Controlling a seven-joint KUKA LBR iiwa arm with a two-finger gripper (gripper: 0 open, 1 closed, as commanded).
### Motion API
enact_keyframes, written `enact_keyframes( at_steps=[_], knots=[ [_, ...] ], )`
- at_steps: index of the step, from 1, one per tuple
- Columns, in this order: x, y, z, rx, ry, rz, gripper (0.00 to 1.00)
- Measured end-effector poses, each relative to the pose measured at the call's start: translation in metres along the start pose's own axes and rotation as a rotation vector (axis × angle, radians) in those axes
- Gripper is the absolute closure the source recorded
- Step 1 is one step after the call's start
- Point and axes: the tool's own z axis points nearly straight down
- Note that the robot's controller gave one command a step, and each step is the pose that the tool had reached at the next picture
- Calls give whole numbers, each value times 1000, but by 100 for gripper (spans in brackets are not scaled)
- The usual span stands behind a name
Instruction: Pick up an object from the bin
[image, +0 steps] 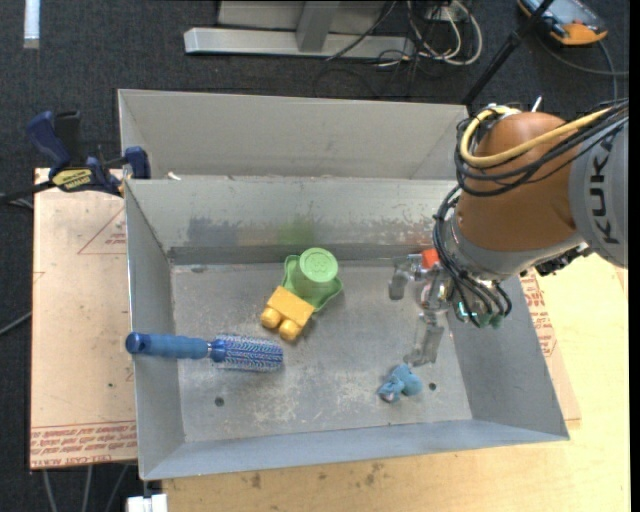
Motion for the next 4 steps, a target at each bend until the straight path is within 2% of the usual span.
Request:
enact_keyframes(
  at_steps=[1, 2, 3, 4],
  knots=[
    [34, -36, 150, 1, -8, -261, 0],
    [40, -35, 117, 2, -10, -372, 0],
    [30, -29, 118, 2, -9, -533, 0],
    [29, -41, 149, 2, -6, -640, 0]
  ],
)
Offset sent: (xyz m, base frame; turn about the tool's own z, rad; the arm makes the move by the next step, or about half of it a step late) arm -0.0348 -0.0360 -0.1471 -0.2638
